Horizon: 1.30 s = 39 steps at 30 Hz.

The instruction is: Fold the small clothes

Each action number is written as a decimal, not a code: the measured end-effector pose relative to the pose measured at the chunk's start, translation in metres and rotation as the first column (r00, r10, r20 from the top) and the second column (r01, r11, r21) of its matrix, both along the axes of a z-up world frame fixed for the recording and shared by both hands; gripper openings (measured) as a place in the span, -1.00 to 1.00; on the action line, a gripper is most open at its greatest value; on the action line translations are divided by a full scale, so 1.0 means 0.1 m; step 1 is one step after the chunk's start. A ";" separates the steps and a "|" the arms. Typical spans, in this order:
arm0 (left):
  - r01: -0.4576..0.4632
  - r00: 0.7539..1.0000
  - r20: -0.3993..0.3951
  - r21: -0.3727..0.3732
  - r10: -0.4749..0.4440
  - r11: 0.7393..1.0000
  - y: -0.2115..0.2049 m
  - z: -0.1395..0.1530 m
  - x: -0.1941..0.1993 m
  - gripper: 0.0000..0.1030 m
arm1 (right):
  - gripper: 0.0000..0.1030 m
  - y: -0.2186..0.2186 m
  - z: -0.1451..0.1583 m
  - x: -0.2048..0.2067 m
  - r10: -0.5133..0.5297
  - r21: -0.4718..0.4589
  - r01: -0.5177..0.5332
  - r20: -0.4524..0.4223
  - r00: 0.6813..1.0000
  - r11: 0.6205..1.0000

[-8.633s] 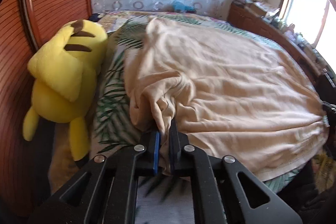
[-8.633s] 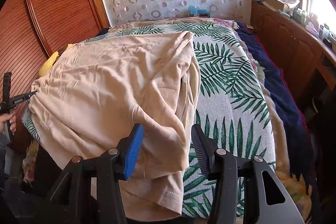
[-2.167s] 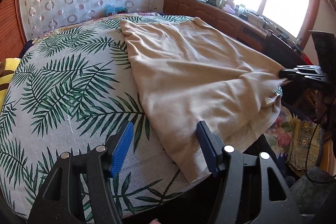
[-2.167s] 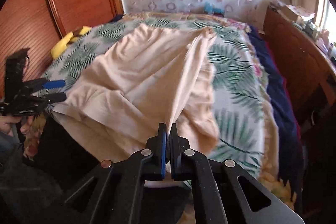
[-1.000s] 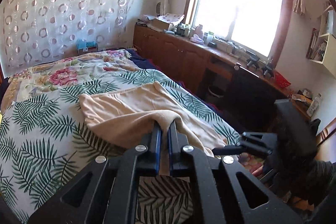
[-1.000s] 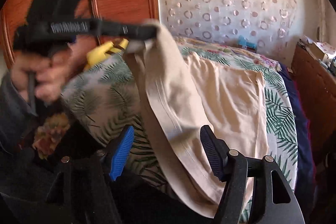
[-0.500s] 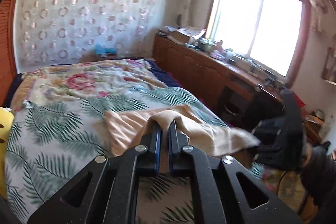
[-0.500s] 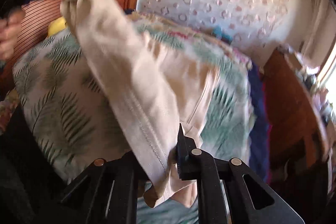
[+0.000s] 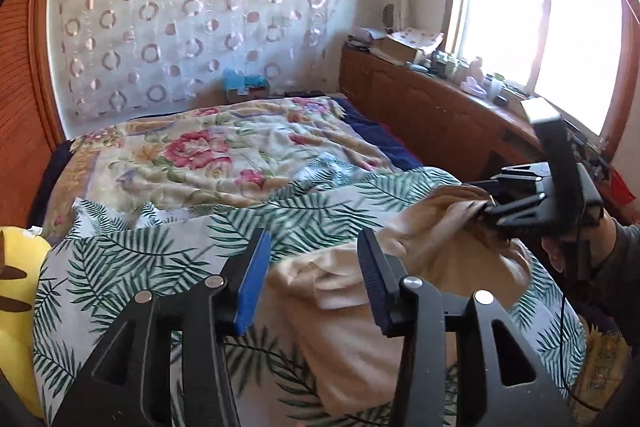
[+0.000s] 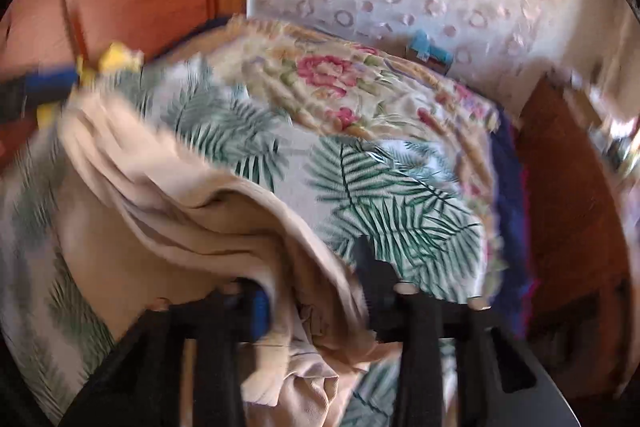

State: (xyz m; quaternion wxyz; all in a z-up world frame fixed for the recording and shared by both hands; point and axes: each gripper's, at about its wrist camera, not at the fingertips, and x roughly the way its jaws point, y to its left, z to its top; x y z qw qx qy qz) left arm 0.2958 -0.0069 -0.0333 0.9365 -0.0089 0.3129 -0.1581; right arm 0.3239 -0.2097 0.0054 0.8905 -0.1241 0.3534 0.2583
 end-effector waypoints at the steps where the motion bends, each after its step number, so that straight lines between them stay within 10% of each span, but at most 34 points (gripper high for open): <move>1: -0.003 1.000 -0.007 -0.007 0.003 1.000 0.02 -0.02 0.02 -0.10 | 0.06 -0.05 0.03 0.05 -0.030 0.028 0.029 0.006 1.000 0.999; 5: 0.015 0.997 -0.070 0.025 -0.013 1.000 -0.03 -0.21 0.11 -0.10 | 0.15 -0.25 0.11 0.13 -0.213 0.046 0.210 0.069 0.975 0.977; 15: 0.046 0.983 -0.185 0.123 -0.023 0.991 -0.30 -0.65 0.24 -0.10 | 0.20 -0.48 0.36 0.32 -0.163 0.021 0.162 0.054 0.985 0.986; 26: 0.024 0.955 -0.295 0.052 -0.008 0.998 -0.18 -0.86 0.45 -0.10 | 0.38 -0.87 -0.19 -0.15 -0.141 0.166 0.182 -0.229 0.963 0.969; 34: 0.014 0.948 -0.317 -0.071 -0.036 0.997 -0.13 -0.87 0.55 -0.32 | 0.37 -0.87 -0.35 -0.07 -0.142 0.179 0.190 -0.249 0.958 0.965; 39: 0.051 0.944 -0.317 -0.121 -0.088 0.991 -0.15 -0.85 0.50 -0.78 | -0.51 -0.62 -0.37 -0.16 -0.028 0.153 0.062 -0.210 0.977 0.986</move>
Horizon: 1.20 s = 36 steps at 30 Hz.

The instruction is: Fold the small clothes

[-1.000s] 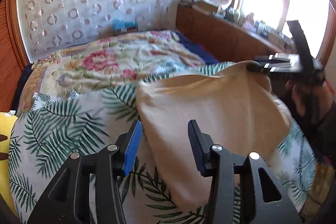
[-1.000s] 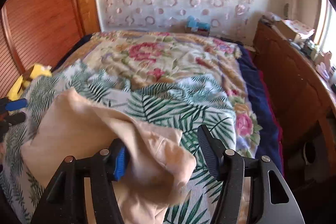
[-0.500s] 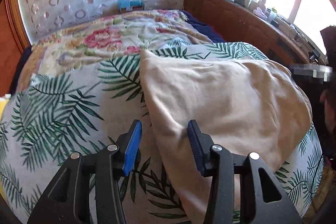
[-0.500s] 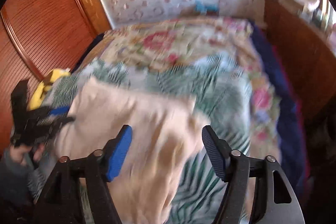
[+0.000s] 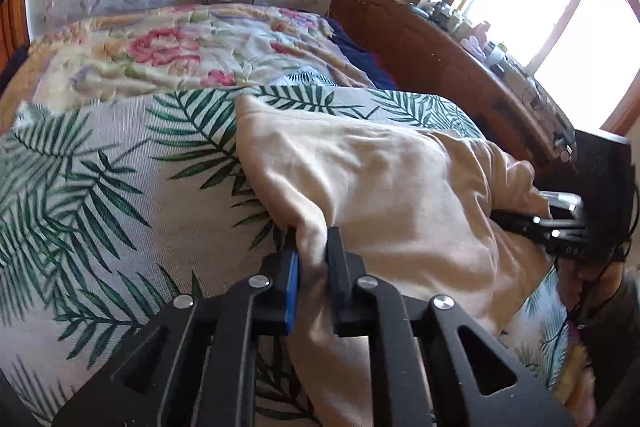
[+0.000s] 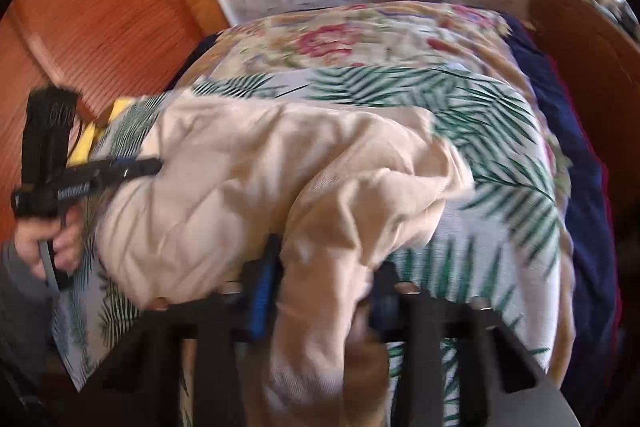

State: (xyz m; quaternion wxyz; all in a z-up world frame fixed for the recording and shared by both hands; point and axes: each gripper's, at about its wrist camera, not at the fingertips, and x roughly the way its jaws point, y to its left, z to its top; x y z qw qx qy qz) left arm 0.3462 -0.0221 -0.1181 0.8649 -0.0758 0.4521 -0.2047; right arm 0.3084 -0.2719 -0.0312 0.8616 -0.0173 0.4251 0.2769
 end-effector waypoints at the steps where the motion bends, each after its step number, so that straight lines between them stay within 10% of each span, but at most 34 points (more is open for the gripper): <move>1: -0.002 1.000 0.018 -0.013 0.002 1.000 0.02 0.07 -0.06 -0.78 | -0.54 0.01 0.02 -0.01 0.006 -0.014 -0.006 0.016 1.000 1.000; 12: -0.197 0.941 0.258 -0.109 0.219 0.974 1.08 0.95 -1.10 -0.79 | -0.59 1.18 0.85 0.10 0.274 -0.123 -0.251 0.238 0.932 0.960; 28: -0.550 0.801 0.193 -0.135 0.566 0.824 2.37 0.29 -1.66 -0.81 | -0.60 4.37 0.61 0.62 0.676 -0.421 -0.554 0.230 0.701 0.718; 32: -0.575 0.793 0.162 -0.116 0.587 0.810 2.47 0.17 -1.62 -0.81 | -0.59 4.75 0.36 0.95 0.686 -0.418 -0.578 0.174 0.706 0.701; 36: -0.584 0.792 0.168 -0.073 0.588 0.808 2.46 0.12 -1.68 -0.81 | -0.18 4.88 0.22 1.30 0.599 -0.385 -0.509 0.158 0.785 0.770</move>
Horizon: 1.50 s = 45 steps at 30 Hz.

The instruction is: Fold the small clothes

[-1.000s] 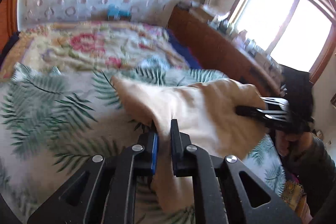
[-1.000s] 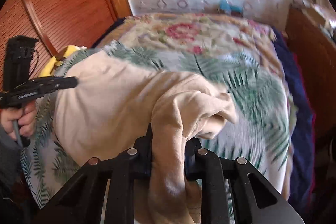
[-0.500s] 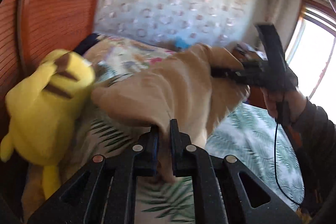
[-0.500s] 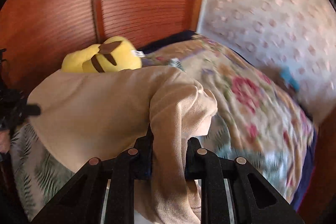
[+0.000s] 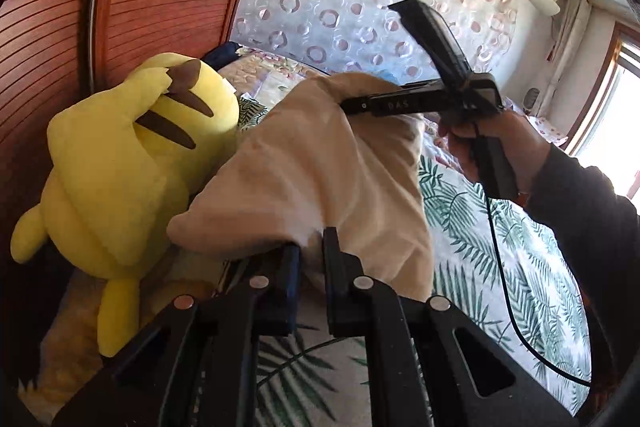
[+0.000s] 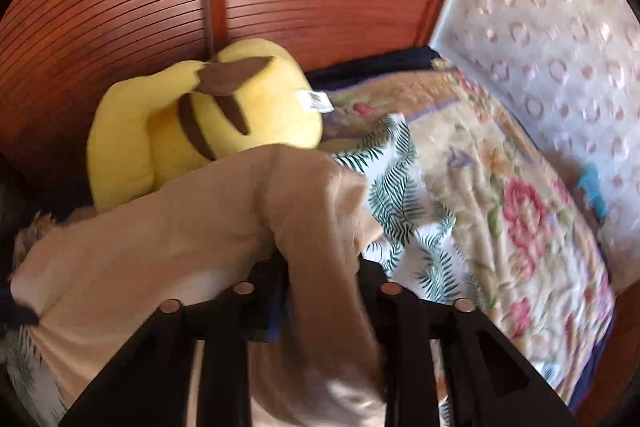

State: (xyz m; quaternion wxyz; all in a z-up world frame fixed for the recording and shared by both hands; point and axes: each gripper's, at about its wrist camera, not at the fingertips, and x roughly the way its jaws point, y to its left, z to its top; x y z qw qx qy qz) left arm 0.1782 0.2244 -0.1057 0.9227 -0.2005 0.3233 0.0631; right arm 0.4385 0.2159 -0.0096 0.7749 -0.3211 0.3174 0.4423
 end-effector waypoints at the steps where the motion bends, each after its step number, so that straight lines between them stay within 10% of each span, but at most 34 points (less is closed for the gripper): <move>1: -0.002 1.000 -0.005 0.016 0.002 1.000 -0.01 0.00 -0.02 -0.81 | -0.02 0.01 -0.01 0.04 -0.046 0.004 0.046 0.028 0.999 0.999; 11: -0.027 1.000 -0.004 0.142 0.028 0.989 -0.12 0.16 -0.33 -0.80 | 0.01 -0.55 0.27 0.07 -0.249 0.257 0.233 0.031 0.968 0.938; 16: 0.009 0.999 0.038 0.234 -0.018 0.972 -0.33 0.36 -0.47 -0.19 | 0.01 -1.26 0.28 -0.57 -0.246 0.339 0.227 0.012 0.969 0.913; 26: 0.056 0.973 0.189 0.348 -0.129 0.936 -1.00 1.00 -0.77 0.04 | 0.04 -2.54 0.35 -1.82 -0.305 0.490 0.262 0.009 0.952 0.832; 32: 0.102 0.948 0.247 0.363 -0.202 0.926 -1.41 1.27 -0.91 0.30 | 0.48 -3.12 0.45 -2.48 -0.388 0.562 0.306 0.030 0.921 0.768; 45: 0.179 0.914 0.273 0.391 -0.299 0.903 -2.11 1.55 -1.06 0.41 | 0.57 -3.80 0.47 -3.51 -0.642 0.645 0.458 0.067 0.764 0.612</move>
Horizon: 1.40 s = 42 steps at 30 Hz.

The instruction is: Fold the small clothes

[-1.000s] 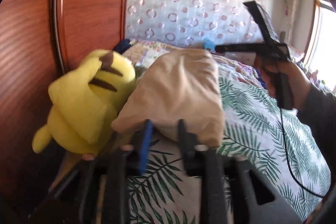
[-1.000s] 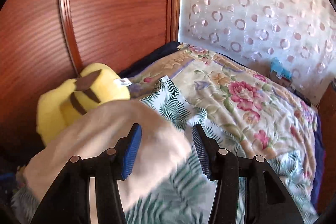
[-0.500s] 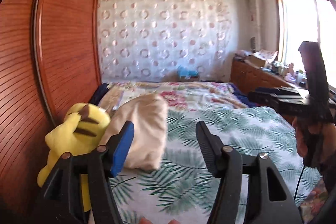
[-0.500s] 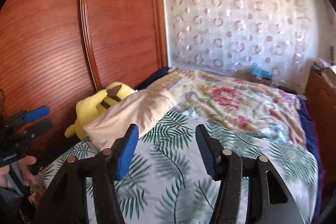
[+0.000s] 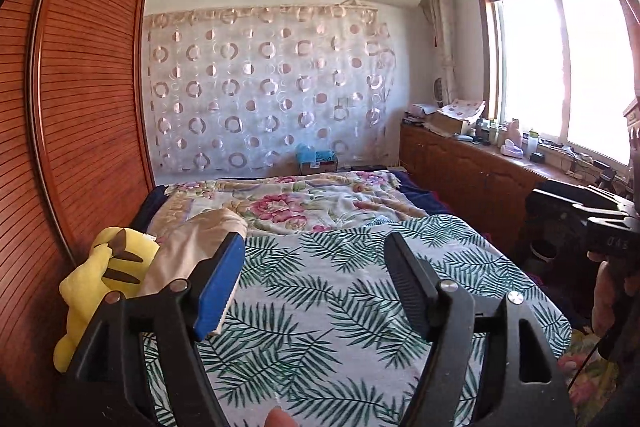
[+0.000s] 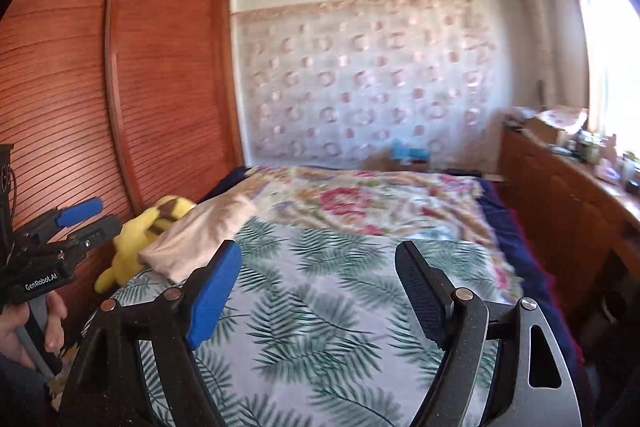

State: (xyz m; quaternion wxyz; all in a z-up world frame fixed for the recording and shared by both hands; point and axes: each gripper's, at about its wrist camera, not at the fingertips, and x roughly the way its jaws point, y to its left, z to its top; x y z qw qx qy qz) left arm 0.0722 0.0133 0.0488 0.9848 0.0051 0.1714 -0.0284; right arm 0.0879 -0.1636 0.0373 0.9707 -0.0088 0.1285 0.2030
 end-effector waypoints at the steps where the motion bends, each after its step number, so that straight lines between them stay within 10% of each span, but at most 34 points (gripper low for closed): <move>1: 0.001 1.000 0.001 0.003 -0.001 1.000 -0.03 0.01 -0.01 0.41 | 0.57 -0.02 0.00 -0.05 -0.010 0.007 0.010 0.005 1.000 1.000; 42: -0.033 0.999 -0.022 -0.008 0.033 0.999 -0.19 0.02 -0.12 0.42 | 0.57 -0.14 -0.10 -0.21 -0.049 0.027 0.048 0.017 0.999 0.998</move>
